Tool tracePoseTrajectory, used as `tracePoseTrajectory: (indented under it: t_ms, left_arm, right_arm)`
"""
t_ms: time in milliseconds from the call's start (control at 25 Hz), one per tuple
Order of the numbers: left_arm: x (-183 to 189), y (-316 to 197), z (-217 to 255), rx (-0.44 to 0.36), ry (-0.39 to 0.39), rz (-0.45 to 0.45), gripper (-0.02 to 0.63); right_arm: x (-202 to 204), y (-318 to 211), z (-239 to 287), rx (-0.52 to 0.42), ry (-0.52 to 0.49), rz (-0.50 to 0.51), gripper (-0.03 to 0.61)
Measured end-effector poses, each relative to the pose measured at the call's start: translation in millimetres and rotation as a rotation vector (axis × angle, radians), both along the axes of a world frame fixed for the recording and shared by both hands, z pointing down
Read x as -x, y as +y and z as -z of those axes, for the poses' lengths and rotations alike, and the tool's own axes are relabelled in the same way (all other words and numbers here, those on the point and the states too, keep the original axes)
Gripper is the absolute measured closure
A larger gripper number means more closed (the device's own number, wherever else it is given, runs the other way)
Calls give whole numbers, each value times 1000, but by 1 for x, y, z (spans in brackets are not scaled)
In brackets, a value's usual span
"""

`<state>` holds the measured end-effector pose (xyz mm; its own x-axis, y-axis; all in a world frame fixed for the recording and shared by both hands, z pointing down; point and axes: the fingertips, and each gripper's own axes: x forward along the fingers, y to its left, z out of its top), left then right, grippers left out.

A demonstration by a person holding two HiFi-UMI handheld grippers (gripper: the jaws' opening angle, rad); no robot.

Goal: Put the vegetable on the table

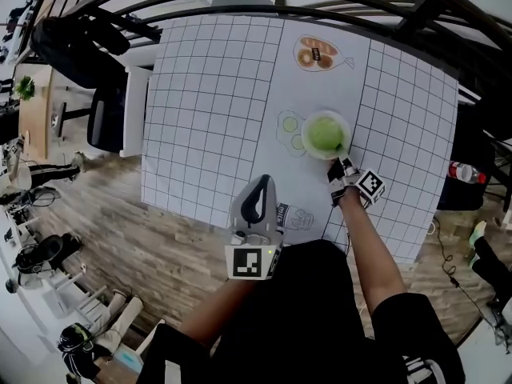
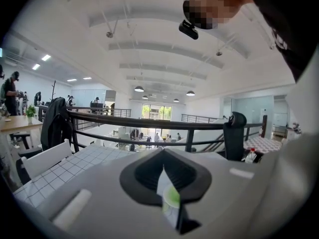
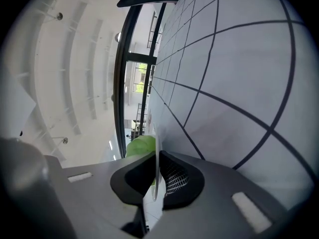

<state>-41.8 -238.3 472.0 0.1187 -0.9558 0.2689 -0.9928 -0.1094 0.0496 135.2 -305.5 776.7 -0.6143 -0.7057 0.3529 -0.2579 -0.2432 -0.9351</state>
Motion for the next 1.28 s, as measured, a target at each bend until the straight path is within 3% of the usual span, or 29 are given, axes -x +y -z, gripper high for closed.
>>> tracePoseTrajectory:
  t_ms: [360, 560, 960, 1160, 1280]
  left_arm:
    - [-7, 9, 1, 25, 20, -8, 606]
    - [4, 10, 10, -25, 5, 3, 606]
    - [5, 22, 12, -28, 25, -13, 606]
    - [5, 33, 11, -17, 45, -29, 606]
    - [6, 36, 12, -55, 60, -42, 606]
  right_arm:
    - [1, -4, -2, 31, -1, -18, 558]
    - [1, -4, -5, 52, 19, -30, 560]
    - [5, 10, -12, 149, 157, 100, 563]
    - [4, 23, -11, 164, 265, 135, 545]
    - [-4, 31, -12, 178, 310, 125, 541]
